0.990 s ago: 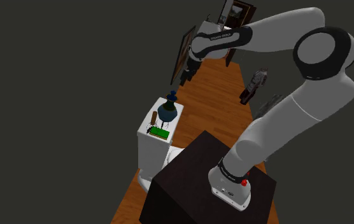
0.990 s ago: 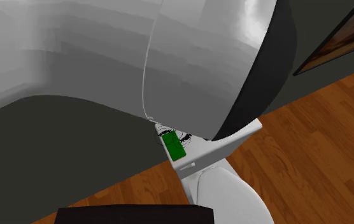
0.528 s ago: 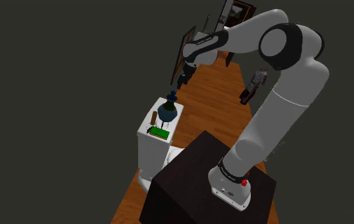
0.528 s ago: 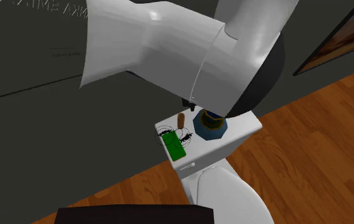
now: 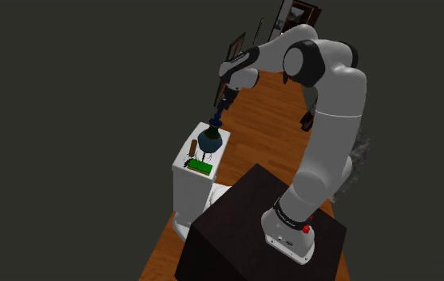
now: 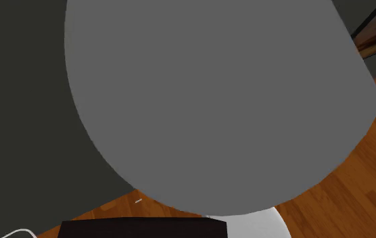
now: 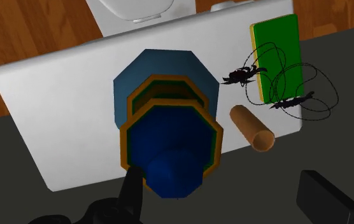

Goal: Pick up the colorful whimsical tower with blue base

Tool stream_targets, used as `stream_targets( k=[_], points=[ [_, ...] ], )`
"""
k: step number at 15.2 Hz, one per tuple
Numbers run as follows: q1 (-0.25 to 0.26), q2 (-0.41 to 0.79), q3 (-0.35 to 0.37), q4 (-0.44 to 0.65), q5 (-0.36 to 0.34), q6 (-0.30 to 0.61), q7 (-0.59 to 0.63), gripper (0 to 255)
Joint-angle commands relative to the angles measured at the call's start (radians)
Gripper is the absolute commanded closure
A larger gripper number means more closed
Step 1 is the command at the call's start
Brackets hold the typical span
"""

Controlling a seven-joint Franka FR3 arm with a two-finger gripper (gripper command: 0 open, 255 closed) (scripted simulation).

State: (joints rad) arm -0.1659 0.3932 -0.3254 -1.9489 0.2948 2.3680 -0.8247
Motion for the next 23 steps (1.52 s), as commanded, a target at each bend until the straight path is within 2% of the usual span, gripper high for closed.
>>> stream_targets(
  k=[1, 2, 11, 12, 23],
  points=[
    [-0.03, 0.08, 0.016, 0.067, 0.035, 0.003, -0.036, 0],
    [-0.044, 0.116, 0.023, 0.102, 0.047, 0.0, -0.048, 0],
    [-0.061, 0.186, 0.048, 0.1, 0.082, 0.068, -0.076, 0],
    [-0.061, 0.186, 0.048, 0.101, 0.082, 0.068, -0.076, 255],
    [-0.056, 0.167, 0.041, 0.099, 0.073, 0.051, -0.069, 255]
  ],
)
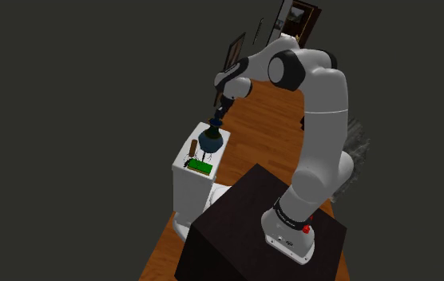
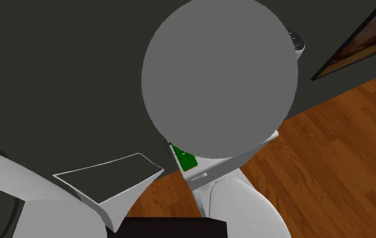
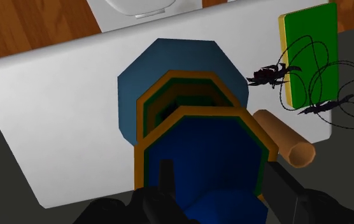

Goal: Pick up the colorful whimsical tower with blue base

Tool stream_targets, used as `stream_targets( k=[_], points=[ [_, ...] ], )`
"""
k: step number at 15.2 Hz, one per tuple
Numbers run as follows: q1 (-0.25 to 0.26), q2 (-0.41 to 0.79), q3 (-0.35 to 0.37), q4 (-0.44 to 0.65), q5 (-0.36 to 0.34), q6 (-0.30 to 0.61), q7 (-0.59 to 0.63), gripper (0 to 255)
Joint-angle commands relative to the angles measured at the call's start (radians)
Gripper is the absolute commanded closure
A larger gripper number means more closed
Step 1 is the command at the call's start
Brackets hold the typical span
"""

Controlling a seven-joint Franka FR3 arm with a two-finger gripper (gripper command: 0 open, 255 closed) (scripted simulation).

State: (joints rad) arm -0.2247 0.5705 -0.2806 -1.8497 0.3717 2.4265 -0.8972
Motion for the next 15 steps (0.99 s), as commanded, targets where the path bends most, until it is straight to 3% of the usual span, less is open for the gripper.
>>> stream_targets(
  k=[1, 15],
  points=[
    [0.005, -0.02, -0.007, 0.0, -0.009, -0.017, 0.008, 255],
    [0.028, -0.124, -0.041, 0.016, -0.064, -0.132, 0.052, 255]
  ],
)
